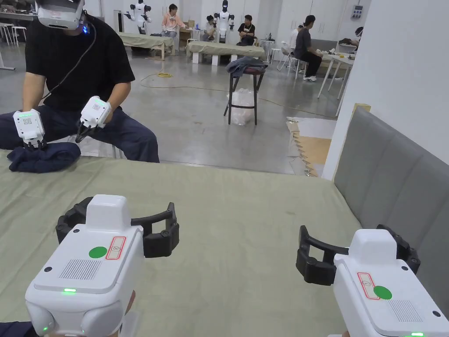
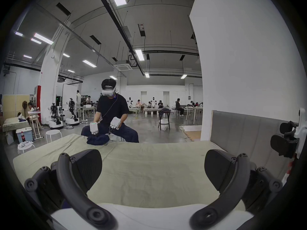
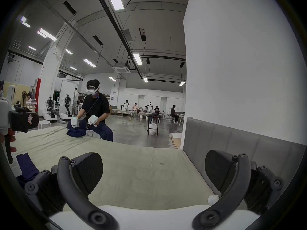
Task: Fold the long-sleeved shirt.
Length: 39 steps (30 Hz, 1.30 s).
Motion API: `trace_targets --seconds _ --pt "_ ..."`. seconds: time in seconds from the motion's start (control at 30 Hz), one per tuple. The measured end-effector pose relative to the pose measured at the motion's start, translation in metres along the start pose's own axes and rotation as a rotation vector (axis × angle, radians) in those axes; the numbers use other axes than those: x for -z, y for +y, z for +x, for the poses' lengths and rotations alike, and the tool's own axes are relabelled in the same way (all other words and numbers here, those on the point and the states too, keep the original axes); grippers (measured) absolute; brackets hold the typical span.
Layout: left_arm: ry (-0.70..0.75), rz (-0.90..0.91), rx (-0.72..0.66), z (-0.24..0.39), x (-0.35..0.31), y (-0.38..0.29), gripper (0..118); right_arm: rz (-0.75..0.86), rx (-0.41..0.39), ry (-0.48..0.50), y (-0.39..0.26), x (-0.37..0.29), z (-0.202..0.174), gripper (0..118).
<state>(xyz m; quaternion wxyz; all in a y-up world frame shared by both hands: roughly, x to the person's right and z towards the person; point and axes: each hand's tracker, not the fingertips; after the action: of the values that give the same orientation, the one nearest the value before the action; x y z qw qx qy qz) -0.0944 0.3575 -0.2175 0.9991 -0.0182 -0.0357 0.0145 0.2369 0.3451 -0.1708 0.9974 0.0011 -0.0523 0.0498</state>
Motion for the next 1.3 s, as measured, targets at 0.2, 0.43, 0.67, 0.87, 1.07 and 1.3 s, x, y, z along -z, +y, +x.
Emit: trace_targets --seconds 0.2,0.43,0.67,0.87,1.07,1.3 --pt "0.006 -0.003 -0.030 0.000 0.001 0.003 111 -0.004 -0.002 -0.004 -0.001 0.001 0.000 118" --pt "0.002 -0.008 0.009 0.003 0.000 0.005 111 -0.001 -0.026 -0.012 -0.003 0.000 -0.001 118" --pt "0.076 -0.048 0.005 0.007 0.003 0.017 110 0.000 -0.022 -0.030 -0.003 0.001 0.001 118" --pt "0.098 -0.053 -0.018 0.003 0.001 0.022 110 -0.016 -0.021 -0.051 -0.006 0.003 0.006 118" --pt "0.199 -0.056 0.116 0.013 0.002 0.021 111 -0.025 0.023 -0.053 -0.007 0.004 0.010 118" --pt "0.066 -0.084 0.008 0.008 -0.002 0.024 111 -0.018 0.036 -0.043 -0.002 0.003 0.008 118"
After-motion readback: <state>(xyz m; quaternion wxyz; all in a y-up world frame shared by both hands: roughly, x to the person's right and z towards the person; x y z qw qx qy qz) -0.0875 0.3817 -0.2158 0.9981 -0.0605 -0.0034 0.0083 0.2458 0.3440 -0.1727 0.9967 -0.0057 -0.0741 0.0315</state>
